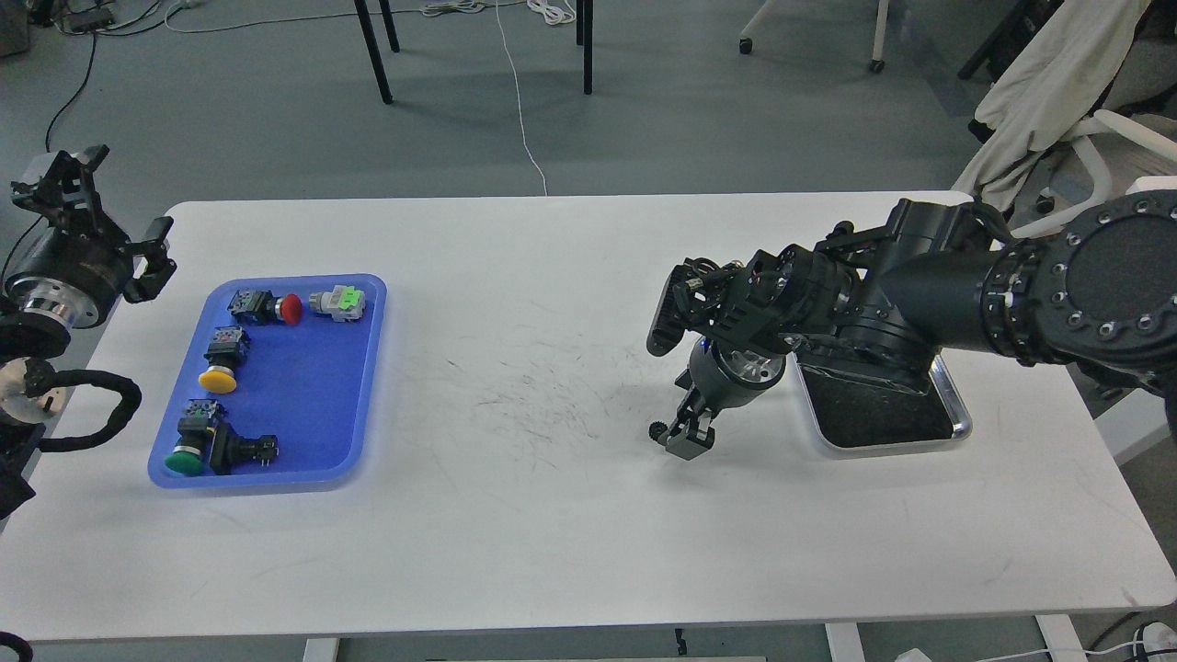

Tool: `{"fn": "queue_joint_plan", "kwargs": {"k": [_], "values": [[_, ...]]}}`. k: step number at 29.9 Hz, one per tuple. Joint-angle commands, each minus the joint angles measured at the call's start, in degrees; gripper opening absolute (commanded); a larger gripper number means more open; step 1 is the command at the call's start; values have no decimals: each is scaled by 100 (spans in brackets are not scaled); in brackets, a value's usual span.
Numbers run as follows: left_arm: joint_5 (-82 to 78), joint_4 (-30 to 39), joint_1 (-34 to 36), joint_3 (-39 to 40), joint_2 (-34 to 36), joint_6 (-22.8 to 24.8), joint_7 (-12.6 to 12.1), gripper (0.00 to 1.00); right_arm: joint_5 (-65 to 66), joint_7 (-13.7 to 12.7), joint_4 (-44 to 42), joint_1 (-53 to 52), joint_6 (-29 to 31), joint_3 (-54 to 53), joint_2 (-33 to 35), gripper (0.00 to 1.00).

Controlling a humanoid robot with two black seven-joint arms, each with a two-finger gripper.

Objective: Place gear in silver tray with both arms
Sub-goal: 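Grasp the black gear with the right gripper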

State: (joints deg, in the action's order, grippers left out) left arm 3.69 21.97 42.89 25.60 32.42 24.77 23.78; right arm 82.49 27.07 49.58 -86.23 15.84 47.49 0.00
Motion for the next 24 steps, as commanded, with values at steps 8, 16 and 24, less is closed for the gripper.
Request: {"fn": "queue_joint_plan", "kwargs": {"k": [8, 16, 24], "values": [[0, 0, 0, 15, 18, 19, 21, 99, -57, 0, 8, -8, -177, -81, 0, 79], [0, -9, 0, 15, 36, 19, 30, 99, -75, 0, 34, 71, -265, -143, 0, 79], [0, -9, 0, 24, 45, 19, 30, 99, -66, 0, 17, 159, -292, -170, 0, 76]]}}
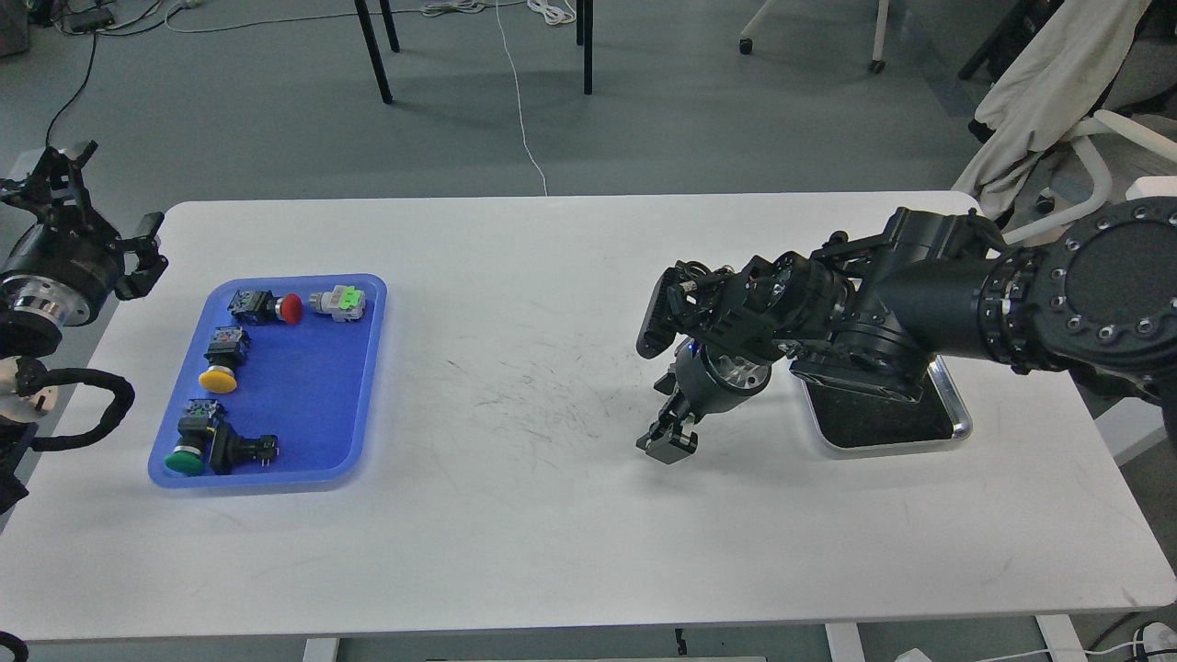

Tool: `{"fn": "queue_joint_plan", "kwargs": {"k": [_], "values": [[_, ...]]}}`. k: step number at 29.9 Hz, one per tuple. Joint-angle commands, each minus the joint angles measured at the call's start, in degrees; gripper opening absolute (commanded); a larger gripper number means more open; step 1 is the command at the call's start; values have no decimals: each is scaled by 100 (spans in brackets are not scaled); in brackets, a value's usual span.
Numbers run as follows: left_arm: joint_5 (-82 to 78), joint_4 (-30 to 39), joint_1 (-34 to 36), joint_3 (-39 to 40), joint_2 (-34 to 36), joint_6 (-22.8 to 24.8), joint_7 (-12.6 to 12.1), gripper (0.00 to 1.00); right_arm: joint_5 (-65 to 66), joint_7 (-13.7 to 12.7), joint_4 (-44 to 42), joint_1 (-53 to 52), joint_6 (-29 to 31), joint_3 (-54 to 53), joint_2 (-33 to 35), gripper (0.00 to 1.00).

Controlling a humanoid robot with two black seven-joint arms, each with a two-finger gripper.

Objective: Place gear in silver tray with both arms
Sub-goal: 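Grasp the black gear with the right gripper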

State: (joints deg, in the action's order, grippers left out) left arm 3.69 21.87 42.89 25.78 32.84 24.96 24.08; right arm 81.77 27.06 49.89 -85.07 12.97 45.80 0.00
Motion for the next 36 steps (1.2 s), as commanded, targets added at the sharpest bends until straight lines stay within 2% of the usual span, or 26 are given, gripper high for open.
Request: {"fn": "queue_joint_plan", "kwargs": {"k": [1, 5, 12, 21, 31, 34, 36], "values": [[0, 1, 0, 6, 3, 0, 0, 99, 6, 1, -23, 70, -5, -1, 0, 75], [0, 1, 0, 6, 21, 0, 9, 99, 14, 1, -15, 105, -5, -1, 0, 73], [0, 1, -9, 6, 38, 0, 9, 99, 23, 1, -41, 184, -32, -1, 0, 64], [0, -34, -9, 6, 38, 0, 18, 99, 41, 1, -67, 263, -41, 8, 0, 61], [0, -34, -9, 6, 38, 8, 26, 99, 41, 1, -243, 316, -49, 8, 0, 46], [9, -34, -9, 6, 38, 0, 44, 99, 41, 1, -261, 333, -58, 8, 0, 38], [9, -34, -9, 6, 38, 8, 70, 99, 41, 1, -261, 333, -58, 8, 0, 38]]}}
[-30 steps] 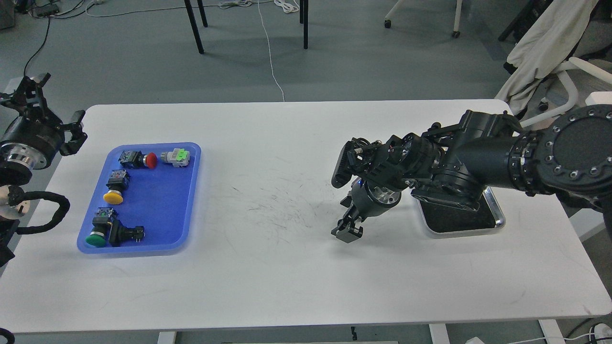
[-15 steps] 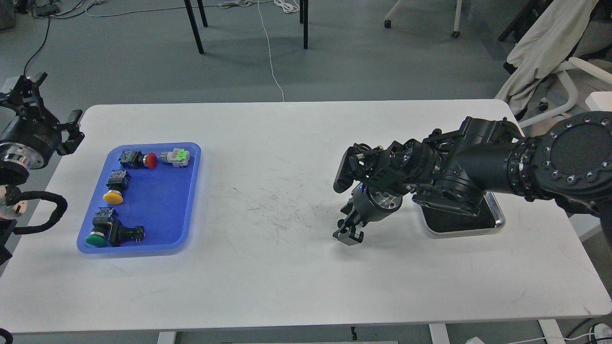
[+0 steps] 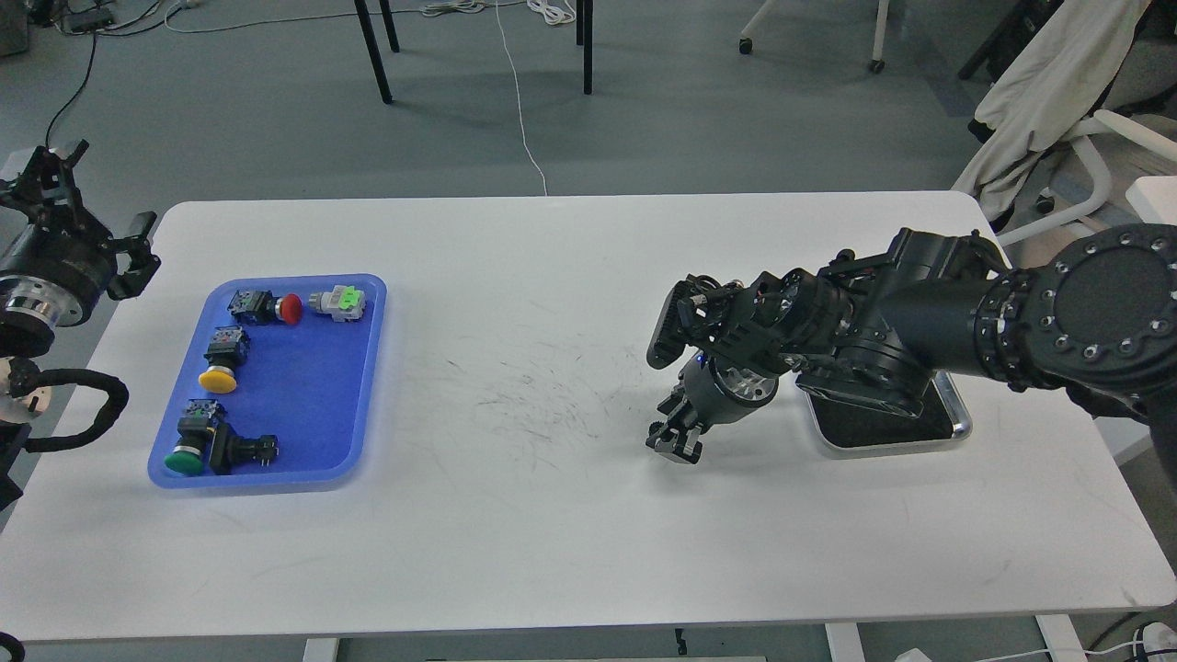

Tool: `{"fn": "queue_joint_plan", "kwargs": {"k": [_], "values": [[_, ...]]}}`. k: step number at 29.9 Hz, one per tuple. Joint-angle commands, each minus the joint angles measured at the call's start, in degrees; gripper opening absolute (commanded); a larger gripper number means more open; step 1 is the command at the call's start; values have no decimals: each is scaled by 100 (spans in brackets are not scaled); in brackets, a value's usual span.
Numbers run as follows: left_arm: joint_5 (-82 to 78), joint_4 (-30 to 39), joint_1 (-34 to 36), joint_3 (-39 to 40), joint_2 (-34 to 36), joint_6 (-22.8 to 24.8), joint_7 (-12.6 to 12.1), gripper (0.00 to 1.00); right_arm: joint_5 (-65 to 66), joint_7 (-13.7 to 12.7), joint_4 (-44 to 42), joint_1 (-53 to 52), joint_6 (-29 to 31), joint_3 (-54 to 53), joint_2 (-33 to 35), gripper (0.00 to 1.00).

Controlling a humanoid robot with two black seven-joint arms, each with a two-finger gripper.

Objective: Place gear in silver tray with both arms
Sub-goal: 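Grasp the black gear with the right gripper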

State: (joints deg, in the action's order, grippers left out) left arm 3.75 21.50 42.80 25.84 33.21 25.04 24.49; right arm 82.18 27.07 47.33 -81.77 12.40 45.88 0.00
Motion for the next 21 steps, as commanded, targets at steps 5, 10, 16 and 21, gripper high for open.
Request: {"fn": "queue_joint_plan", "kwargs": {"k": [5, 10, 16, 21], "values": [[-6, -5, 0, 0, 1, 1, 38, 99, 0, 0, -5, 12, -27, 0, 0, 30], [-6, -5, 0, 0, 19, 1, 38, 99, 9, 0, -14, 12, -27, 8, 0, 19], [-6, -5, 0, 0, 45, 1, 38, 99, 35, 9, -22, -14, -10, 44, 0, 3], [-6, -5, 0, 0, 45, 1, 38, 99, 44, 52, -154, -75, -10, 61, 0, 1]]}}
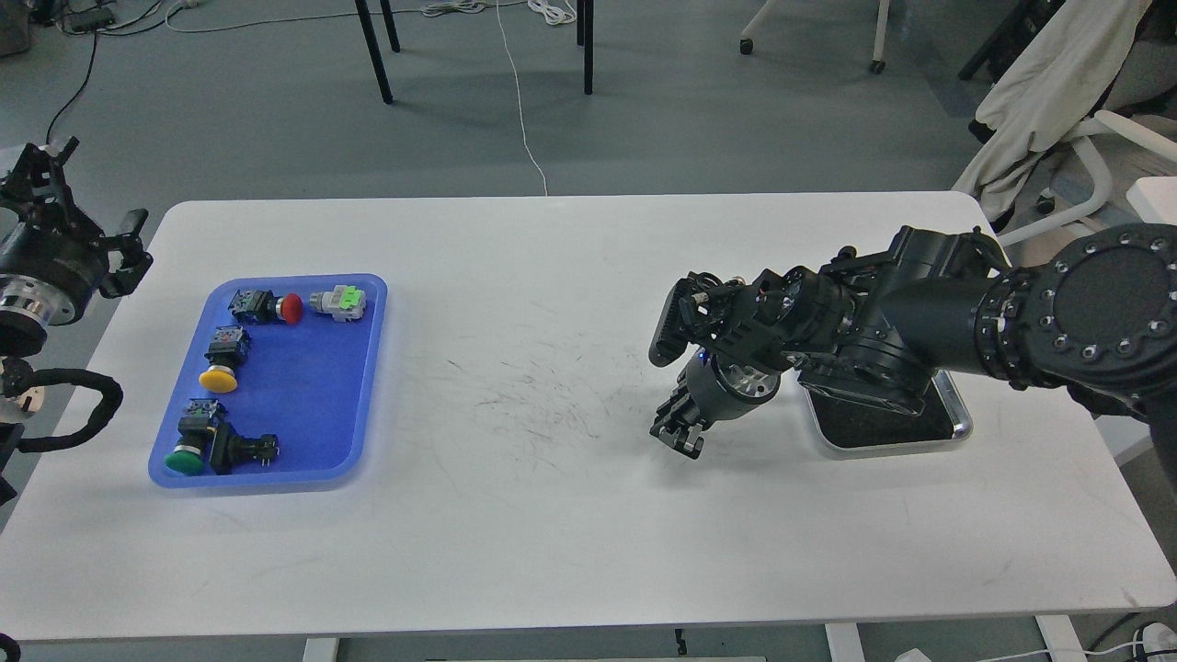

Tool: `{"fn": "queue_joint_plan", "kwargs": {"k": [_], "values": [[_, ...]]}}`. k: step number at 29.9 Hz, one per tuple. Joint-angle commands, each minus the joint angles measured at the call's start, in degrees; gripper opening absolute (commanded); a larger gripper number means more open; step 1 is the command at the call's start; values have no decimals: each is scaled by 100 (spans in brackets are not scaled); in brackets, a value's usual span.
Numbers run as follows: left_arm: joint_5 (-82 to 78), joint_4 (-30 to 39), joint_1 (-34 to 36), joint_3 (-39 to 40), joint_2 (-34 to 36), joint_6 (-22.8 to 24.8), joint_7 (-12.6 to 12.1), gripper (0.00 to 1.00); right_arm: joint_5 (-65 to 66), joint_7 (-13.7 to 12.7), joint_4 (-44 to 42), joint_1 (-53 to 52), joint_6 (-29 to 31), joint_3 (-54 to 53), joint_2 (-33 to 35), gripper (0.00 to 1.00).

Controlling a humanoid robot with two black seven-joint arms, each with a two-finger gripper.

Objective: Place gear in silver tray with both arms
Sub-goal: 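Grasp the black gear with the right gripper, then lift the black gear and carry it over the silver tray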

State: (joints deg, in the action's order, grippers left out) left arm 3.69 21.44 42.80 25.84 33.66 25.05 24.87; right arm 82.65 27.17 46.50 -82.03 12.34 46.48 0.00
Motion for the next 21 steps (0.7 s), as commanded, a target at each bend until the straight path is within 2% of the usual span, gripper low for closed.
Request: {"fn": "queue_joint_plan", "kwargs": {"k": [1, 13, 21], "values": [[0, 1, 0, 0, 0, 0, 0, 99, -4, 77, -114, -111, -3, -7, 0, 1], [-9, 10, 0, -9, 0, -9, -9, 99, -56, 83, -194, -674, -3, -60, 17, 1], [-9, 10, -9, -18, 0, 0, -9, 99, -74, 83, -264, -533, -21, -95, 1220, 1]]}}
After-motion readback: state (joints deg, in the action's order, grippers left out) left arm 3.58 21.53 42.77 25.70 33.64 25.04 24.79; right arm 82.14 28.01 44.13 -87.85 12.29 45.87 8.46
